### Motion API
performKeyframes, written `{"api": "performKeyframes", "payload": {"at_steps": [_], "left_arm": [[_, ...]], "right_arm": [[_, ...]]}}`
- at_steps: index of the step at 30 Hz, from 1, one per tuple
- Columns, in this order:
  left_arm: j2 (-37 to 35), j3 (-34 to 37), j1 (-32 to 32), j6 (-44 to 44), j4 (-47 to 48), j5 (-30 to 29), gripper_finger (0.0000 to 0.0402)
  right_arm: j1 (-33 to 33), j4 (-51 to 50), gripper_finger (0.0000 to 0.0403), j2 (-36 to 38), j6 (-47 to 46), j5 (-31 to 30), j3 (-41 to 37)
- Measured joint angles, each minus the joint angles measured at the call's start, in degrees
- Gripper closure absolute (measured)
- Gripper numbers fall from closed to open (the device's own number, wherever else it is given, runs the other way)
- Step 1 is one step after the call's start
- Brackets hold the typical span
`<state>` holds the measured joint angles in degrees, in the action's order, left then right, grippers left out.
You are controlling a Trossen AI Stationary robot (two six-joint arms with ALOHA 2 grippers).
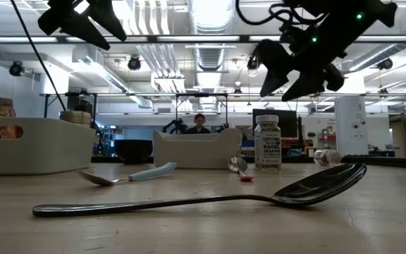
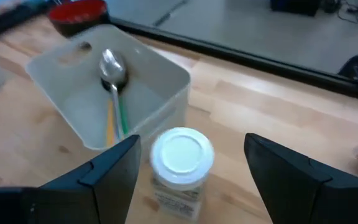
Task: Pick & Place Food Item
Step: Put the white seasoning bottle into the left gray bin
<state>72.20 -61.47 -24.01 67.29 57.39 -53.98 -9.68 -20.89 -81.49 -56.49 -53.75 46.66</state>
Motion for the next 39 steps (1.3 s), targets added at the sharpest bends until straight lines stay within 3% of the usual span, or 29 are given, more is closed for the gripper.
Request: {"api": "performKeyframes", "payload": {"at_steps": [14,24,31,39], "left_arm": [[0.0,0.0,0.0,0.0,-0.08,0.02,0.0159],[0.0,0.0,0.0,-0.9,0.0,0.24,0.0159],[0.0,0.0,0.0,-0.92,-0.07,1.12,0.0159],[0.0,0.04,0.0,-0.92,-0.11,1.14,0.0159]], "right_arm": [[-2.47,26.15,0.0119,-6.34,3.87,-5.08,-10.56],[-4.04,27.61,0.0119,-16.83,2.19,-11.02,-7.29],[-3.21,27.38,0.0119,-20.68,-2.19,-14.77,-6.76],[-0.89,28.15,0.0119,-23.4,-4.34,-15.06,-6.74]]}}
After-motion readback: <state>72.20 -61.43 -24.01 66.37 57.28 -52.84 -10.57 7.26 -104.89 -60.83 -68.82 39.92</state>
